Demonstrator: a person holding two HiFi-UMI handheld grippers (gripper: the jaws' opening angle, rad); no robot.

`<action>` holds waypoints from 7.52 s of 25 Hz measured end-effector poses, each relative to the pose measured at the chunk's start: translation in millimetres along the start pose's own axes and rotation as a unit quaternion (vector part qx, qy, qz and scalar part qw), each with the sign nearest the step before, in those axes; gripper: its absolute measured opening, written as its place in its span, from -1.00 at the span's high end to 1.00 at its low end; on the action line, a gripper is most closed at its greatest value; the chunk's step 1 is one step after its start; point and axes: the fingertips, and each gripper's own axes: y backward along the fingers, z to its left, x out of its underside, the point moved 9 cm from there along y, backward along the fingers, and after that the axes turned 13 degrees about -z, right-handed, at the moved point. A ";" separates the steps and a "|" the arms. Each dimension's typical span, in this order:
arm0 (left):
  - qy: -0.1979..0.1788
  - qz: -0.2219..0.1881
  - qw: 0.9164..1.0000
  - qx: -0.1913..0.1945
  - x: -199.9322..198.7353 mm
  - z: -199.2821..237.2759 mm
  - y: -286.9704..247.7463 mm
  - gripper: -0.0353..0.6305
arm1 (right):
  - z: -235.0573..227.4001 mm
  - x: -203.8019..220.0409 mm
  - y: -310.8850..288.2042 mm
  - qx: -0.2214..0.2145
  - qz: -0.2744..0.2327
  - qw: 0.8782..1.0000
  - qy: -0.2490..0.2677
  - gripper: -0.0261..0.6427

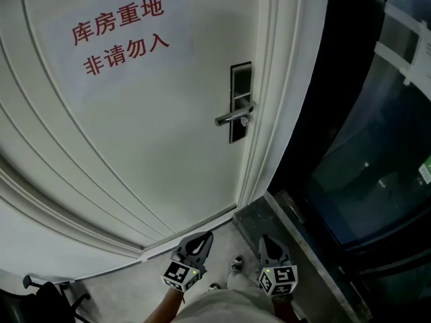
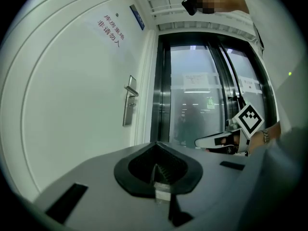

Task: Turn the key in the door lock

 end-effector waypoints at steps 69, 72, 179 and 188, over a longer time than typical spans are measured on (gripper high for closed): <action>-0.088 -0.096 0.989 -0.074 -55.9 127.2 -181.0 0.88 | -43.0 -140.7 -345.0 -0.097 -0.068 0.881 0.458 0.88; -0.090 -0.099 0.989 -0.068 -56.7 123.4 -183.3 0.88 | -48.3 -146.9 -346.1 -0.098 -0.050 0.943 0.314 0.89; -0.079 -0.069 0.991 -0.088 -37.4 93.9 -171.7 0.88 | -48.8 -148.8 -350.1 -0.122 -0.043 0.914 0.385 0.79; -0.086 -0.074 0.989 -0.094 -40.6 92.3 -172.3 0.88 | -60.9 -150.3 -354.8 -0.140 -0.027 0.971 0.191 0.89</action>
